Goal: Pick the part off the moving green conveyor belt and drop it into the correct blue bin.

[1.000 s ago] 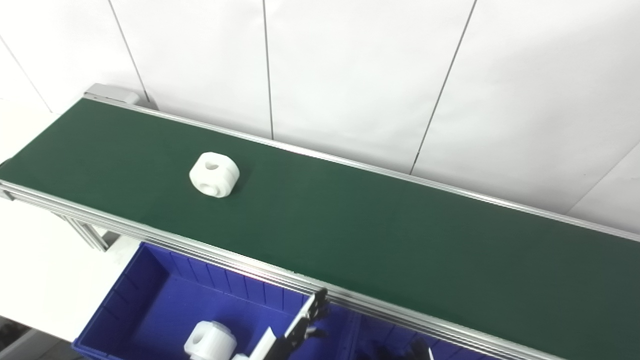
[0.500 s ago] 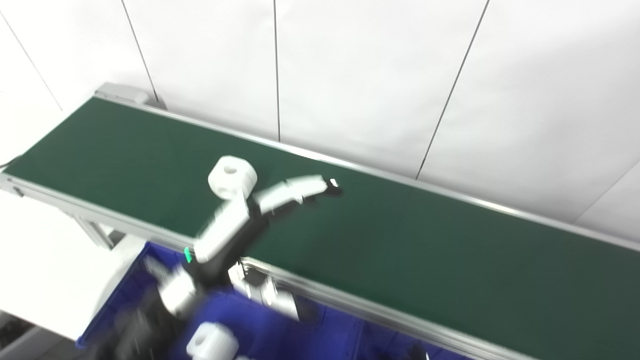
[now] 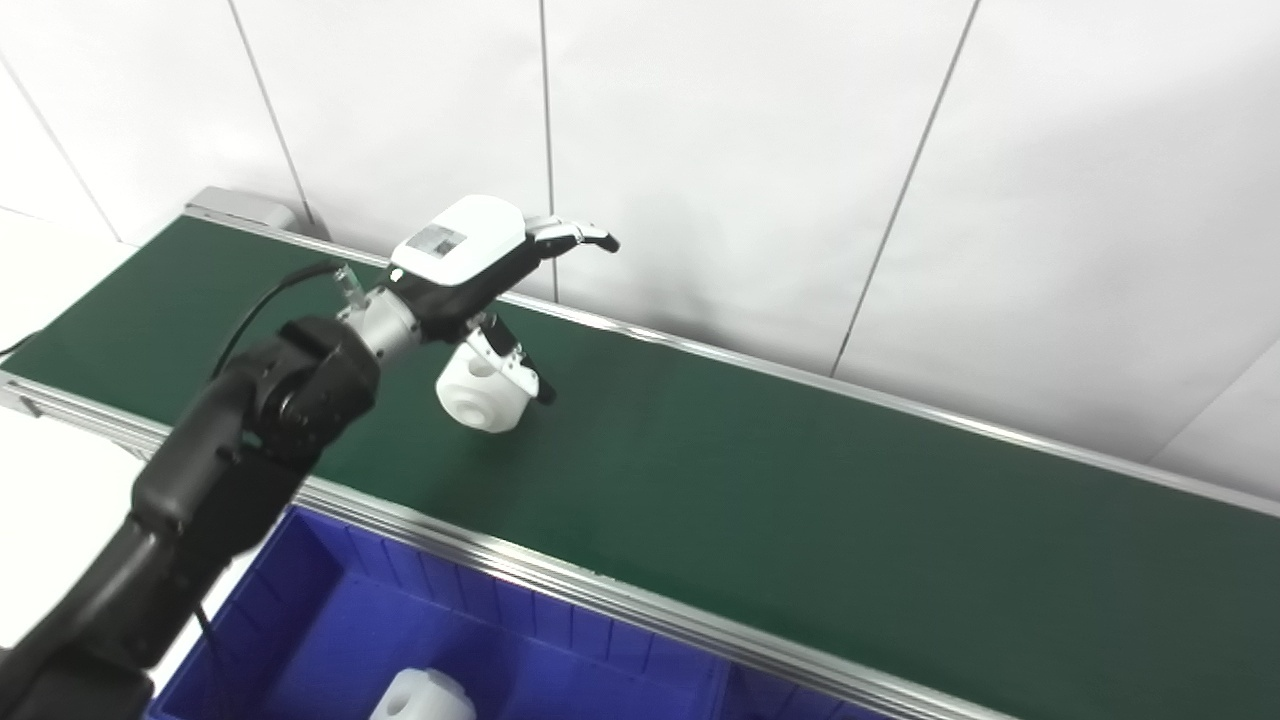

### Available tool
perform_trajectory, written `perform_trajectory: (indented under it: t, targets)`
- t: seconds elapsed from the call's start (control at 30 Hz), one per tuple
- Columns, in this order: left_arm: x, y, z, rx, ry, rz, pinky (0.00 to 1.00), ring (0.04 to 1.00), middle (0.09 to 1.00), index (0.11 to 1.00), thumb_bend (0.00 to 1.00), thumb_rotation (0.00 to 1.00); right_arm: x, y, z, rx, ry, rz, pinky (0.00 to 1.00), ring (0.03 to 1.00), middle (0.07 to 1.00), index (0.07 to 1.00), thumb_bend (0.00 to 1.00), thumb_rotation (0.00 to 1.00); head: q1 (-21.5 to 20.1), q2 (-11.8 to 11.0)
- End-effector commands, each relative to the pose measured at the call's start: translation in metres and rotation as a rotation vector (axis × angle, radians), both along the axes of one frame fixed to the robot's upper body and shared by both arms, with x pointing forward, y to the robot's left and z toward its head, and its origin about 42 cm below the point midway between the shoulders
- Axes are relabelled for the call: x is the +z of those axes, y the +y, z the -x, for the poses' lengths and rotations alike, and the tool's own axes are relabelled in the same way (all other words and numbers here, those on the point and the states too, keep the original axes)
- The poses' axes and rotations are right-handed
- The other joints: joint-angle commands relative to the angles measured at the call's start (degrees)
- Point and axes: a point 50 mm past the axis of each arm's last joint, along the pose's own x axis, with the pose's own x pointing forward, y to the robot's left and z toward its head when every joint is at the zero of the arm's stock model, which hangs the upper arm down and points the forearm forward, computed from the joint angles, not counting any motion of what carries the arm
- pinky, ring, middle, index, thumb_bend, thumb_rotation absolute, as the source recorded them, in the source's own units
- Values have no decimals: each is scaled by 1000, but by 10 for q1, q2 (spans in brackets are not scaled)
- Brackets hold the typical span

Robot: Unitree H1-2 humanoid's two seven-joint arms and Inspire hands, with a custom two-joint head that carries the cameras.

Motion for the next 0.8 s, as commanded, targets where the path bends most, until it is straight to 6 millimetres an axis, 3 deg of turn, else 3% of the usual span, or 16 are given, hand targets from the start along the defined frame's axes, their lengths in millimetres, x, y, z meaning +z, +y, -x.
perform_trajectory:
  t: [0.0, 0.3, 0.5, 0.77]
  targets:
    - [19, 11, -20, 11, -67, -104, 704, 817, 851, 836, 1000, 213, 7, 3, 1, -4, -21, -16, 1000, 1000, 1000, 1000, 764, 835, -1, 1]
    - [-24, 15, -48, 42, 94, -298, 761, 846, 861, 844, 1000, 235, 11, 7, 2, -2, -22, -27, 1000, 1000, 1000, 1000, 751, 848, -11, 12]
    - [-58, 7, -49, 21, 200, -416, 802, 872, 890, 867, 1000, 289, 15, 10, 3, 0, -30, -20, 1000, 1000, 995, 1000, 717, 875, -20, 19]
    - [-88, -10, -41, -29, 253, -455, 772, 860, 882, 839, 1000, 266, 18, 12, 5, 5, -23, -33, 1000, 1000, 996, 1000, 723, 890, -25, 25]
